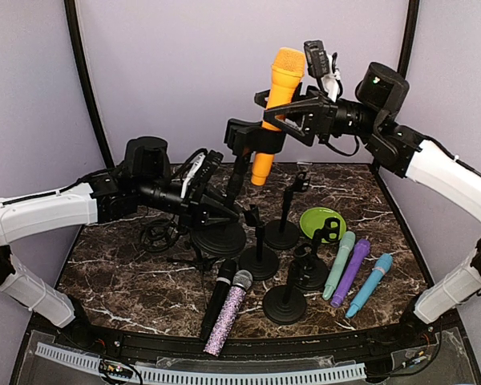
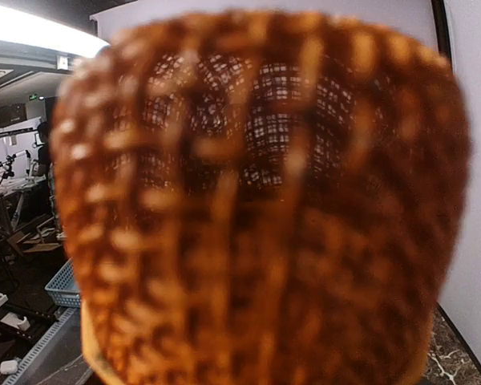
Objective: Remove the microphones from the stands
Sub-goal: Place the microphone stand with the microphone at the center of the board.
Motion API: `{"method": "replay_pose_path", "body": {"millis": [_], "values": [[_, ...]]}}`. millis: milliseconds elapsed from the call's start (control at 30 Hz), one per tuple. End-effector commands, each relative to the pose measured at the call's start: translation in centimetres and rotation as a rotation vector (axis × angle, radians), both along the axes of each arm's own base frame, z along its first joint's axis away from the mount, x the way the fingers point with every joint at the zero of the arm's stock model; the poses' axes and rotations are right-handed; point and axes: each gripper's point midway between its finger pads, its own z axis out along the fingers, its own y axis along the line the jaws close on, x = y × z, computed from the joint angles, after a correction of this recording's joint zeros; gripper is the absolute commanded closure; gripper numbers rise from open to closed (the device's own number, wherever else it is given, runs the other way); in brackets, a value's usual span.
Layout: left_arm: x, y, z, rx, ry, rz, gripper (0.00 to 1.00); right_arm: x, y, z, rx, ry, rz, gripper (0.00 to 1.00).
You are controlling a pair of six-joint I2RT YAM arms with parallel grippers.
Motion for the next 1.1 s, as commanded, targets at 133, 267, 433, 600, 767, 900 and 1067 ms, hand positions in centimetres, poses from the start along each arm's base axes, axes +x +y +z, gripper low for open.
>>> {"method": "replay_pose_path", "body": {"millis": [133, 267, 433, 600, 767, 900, 1067], "values": [[1.0, 0.8, 5.1, -0.099, -0.15, 0.053, 1.0, -1.0, 0.2, 2.8, 0.08, -0.079, -0.01, 0.39], [3.1, 1.5, 6.4, -0.124, -0.184, 0.121, 1.0, 0.3, 0.1, 3.5, 0.132, -0.081, -0.106, 0.62], [6.6, 2.0, 7.1, -0.128, -0.29, 0.236, 1.0, 2.1, 0.2, 4.5, 0.197, -0.091, -0.257, 0.79], [10.8, 2.7, 6.7, -0.152, -0.424, 0.367, 1.0, 4.8, 0.8, 4.1, 0.257, -0.071, -0.417, 0.87], [15.1, 2.8, 4.2, -0.137, -0.451, 0.457, 1.0, 8.9, 2.5, 1.5, 0.242, -0.05, -0.603, 0.91], [17.7, 3.1, 2.2, -0.121, -0.429, 0.51, 1.0, 11.7, 4.3, -1.0, 0.19, -0.041, -0.684, 0.92], [20.0, 3.0, -1.2, -0.107, -0.384, 0.545, 1.0, 14.2, 6.6, -4.3, 0.137, -0.022, -0.714, 0.92]]}}
